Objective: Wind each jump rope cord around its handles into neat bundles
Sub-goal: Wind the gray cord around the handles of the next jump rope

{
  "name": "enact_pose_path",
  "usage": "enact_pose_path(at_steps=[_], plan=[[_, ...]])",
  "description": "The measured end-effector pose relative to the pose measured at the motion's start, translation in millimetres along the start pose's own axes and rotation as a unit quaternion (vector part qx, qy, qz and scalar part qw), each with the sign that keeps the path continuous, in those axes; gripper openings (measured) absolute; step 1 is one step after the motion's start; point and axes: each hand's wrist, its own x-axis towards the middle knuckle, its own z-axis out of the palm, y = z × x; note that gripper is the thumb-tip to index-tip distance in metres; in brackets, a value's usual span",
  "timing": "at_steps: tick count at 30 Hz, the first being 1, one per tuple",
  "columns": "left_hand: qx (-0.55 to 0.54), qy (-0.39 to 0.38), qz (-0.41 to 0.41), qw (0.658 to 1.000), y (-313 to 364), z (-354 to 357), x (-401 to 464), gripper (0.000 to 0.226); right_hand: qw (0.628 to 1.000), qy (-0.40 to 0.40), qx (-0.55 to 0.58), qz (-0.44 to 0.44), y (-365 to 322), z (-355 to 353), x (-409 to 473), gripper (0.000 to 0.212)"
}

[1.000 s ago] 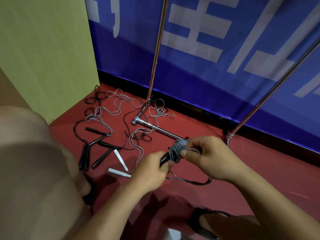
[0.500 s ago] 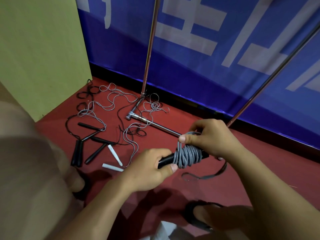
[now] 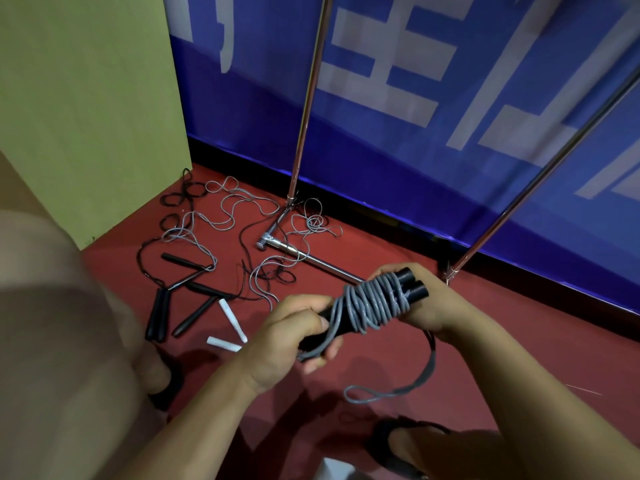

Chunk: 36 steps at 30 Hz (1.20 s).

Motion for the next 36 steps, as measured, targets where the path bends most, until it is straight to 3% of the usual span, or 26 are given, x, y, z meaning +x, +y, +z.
enact_pose_path(at_steps=[1, 4, 7, 10, 14, 20, 28, 33, 36], plan=[[-0.007, 0.01, -0.001, 1.0, -1.0, -1.2, 1.0, 0.052, 1.0, 0.006, -0.02, -0.004, -1.9, 3.0, 0.4, 0.006], [-0.025, 0.04, 0.001, 0.999, -2.5, -2.1, 3.5, 0.048, 0.995, 0.024, -0.101, 0.002, -6.3, 16.5, 3.1, 0.032], [-0.037, 0.094, -0.003, 0.995, -0.7, -1.7, 6.1, 0.037, 0.989, 0.034, -0.141, 0.027, -2.3, 25.1, -0.5, 0.023], [-0.027, 0.157, -0.003, 0.987, 0.5, -2.0, 8.2, 0.029, 0.956, 0.04, -0.289, 0.0, 2.4, 33.2, -4.5, 0.024], [0.013, 0.211, -0.022, 0.977, -0.6, -2.1, 10.2, 0.022, 0.954, 0.042, -0.298, -0.014, -0.8, 38.4, -6.0, 0.025], [0.071, 0.219, -0.041, 0.972, -5.4, -1.5, 12.2, 0.022, 0.937, 0.058, -0.34, -0.05, -7.6, 38.5, -13.6, 0.025], [0.036, 0.268, -0.072, 0.96, -1.5, -2.3, 13.7, 0.021, 0.927, 0.06, -0.367, -0.04, -12.1, 34.4, -19.7, 0.027], [0.017, 0.239, -0.057, 0.969, -2.0, -5.9, 12.4, 0.048, 0.922, 0.037, -0.383, -0.041, -10.5, 35.7, -19.9, 0.026], [-0.006, 0.219, -0.042, 0.975, -0.6, -5.0, 11.6, 0.042, 0.92, 0.013, -0.39, -0.044, -10.3, 38.9, -20.0, 0.028]])
